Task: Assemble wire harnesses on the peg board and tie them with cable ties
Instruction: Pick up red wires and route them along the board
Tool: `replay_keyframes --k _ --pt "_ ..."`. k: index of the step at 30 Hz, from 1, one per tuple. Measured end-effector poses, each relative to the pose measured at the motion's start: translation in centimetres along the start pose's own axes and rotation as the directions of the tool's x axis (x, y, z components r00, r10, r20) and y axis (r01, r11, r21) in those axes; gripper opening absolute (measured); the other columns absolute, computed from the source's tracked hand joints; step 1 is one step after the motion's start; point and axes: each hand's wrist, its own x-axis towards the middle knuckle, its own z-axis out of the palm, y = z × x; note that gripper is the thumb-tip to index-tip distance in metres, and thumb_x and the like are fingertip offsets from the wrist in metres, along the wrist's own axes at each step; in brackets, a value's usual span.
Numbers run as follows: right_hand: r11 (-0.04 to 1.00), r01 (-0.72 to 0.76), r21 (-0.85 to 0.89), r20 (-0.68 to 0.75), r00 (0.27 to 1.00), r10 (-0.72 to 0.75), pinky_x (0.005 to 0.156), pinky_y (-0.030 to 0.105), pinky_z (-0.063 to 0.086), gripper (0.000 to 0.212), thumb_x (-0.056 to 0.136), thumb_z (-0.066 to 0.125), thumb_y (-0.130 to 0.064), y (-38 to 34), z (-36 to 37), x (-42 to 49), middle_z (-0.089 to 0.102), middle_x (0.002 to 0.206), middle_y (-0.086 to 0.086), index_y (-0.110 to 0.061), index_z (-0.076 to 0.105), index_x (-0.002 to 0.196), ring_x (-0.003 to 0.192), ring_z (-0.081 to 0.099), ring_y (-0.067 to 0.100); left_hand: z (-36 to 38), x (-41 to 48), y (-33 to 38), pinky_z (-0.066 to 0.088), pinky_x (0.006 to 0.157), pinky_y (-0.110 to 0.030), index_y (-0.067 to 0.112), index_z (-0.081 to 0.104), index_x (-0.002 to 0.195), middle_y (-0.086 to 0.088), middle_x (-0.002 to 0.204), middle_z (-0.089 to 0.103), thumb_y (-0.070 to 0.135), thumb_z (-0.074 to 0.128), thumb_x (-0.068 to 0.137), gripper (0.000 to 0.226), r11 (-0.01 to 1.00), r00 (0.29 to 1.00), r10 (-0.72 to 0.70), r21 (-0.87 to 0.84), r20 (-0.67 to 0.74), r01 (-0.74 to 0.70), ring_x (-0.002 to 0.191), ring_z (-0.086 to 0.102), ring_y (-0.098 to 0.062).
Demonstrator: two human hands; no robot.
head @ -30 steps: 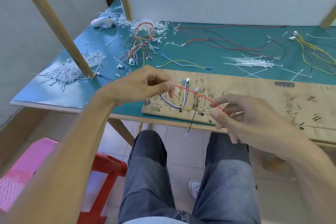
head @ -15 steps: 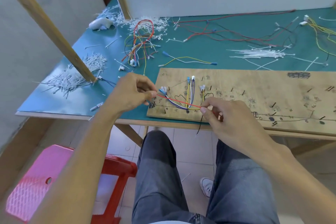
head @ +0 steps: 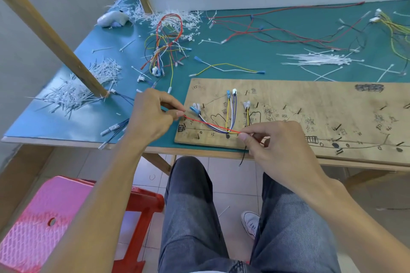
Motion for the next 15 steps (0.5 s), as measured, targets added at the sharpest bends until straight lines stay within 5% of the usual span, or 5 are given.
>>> replay_keyframes --k 3,8,15 --pt "0.999 -0.006 0.052 -0.021 1.0 0.007 0.069 0.032 0.056 0.008 0.093 0.077 -0.027 0.24 0.23 0.08 0.069 0.067 -0.017 -0.031 0.084 0.093 0.063 0.068 0.008 0.03 -0.3 -0.59 0.062 0.081 -0.036 0.036 0.079 0.07 0.016 0.074 0.075 0.007 0.088 0.08 0.031 0.997 1.0 -0.012 -0.075 0.002 0.012 0.072 0.073 -0.002" --pt "0.998 -0.035 0.048 -0.027 0.999 0.036 0.062 0.023 0.044 0.007 0.092 0.079 -0.029 0.82 0.31 0.03 0.067 0.063 -0.019 -0.034 0.084 0.092 0.058 0.06 0.008 0.71 -0.63 -0.92 0.061 0.082 -0.036 0.034 0.08 0.076 0.013 0.079 0.076 0.009 0.087 0.082 0.027 0.998 1.0 0.003 -0.065 -0.009 -0.004 0.076 0.072 -0.006" --pt "1.0 -0.026 -0.003 -0.026 0.999 0.026 0.063 0.027 0.049 0.006 0.09 0.08 -0.033 0.99 0.48 -0.22 0.066 0.059 -0.011 -0.034 0.085 0.094 0.059 0.059 0.011 0.19 -0.27 -0.78 0.059 0.086 -0.038 0.028 0.084 0.085 0.014 0.094 0.073 0.011 0.087 0.084 0.017 0.997 0.994 0.077 0.015 0.077 -0.078 0.09 0.068 -0.007"
